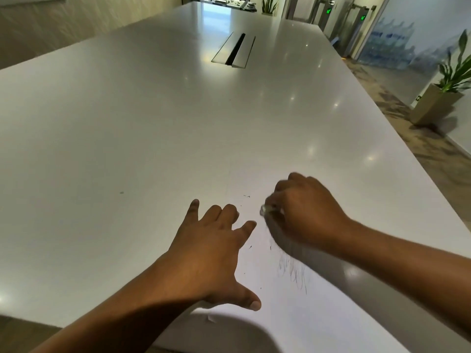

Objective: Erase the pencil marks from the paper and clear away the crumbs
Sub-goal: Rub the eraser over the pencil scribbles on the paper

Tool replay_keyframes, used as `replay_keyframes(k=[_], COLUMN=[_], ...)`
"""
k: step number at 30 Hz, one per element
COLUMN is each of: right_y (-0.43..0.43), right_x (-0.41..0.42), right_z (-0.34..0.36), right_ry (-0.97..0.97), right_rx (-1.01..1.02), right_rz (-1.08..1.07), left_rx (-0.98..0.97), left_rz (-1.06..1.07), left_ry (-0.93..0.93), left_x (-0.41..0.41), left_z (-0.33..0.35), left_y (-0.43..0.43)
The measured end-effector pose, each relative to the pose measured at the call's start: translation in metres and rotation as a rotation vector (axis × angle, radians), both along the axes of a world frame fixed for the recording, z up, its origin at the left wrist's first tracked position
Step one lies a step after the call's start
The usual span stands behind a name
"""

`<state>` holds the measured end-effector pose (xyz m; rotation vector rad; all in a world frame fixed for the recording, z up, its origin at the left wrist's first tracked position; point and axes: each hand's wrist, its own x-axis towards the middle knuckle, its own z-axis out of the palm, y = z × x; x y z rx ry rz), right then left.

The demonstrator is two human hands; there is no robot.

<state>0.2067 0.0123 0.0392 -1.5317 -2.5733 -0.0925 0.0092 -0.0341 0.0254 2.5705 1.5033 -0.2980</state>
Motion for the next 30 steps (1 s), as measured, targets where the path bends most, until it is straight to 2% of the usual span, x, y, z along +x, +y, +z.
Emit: replay_keyframes(k=[2,6,11,17,23,27,30], right_y=[0.007,-0.034,0.007,-0.028,0.038,0.016,0.011], right_x=[0.001,0.0,0.005,-0.001,-0.007,-0.005,-0.007], right_z=[-0.001,-0.001,-0.002,0.001,-0.001,0.002,0.003], right_ry=[-0.021,-0.043,-0.055,-0.089,-0.133,-0.17,-0.194], right_rx=[0.02,-0.026,0.064,0.037,0.113,0.052,0.087], right_rz=[-0.022,0.137,-0.003,0.128,-0.029,0.028,0.036], left_rx=[-0.001,-0.011,0.002,-0.026,-0.029,-0.028,-0.035], left_rz=[0.001,0.002,0.0,0.012,0.008,0.012,0.015], left_ry=[0.002,-0.001,-0.001,-0.005,0.018,0.004,0.001], left_x=[0.0,0.0,0.001,0.001,0.003,0.003,0.002], left_z=[0.0,0.0,-0.001,0.0,0.004,0.003,0.003], left_y=[0.0,0.001,0.001,0.001,0.001,0.0,-0.001])
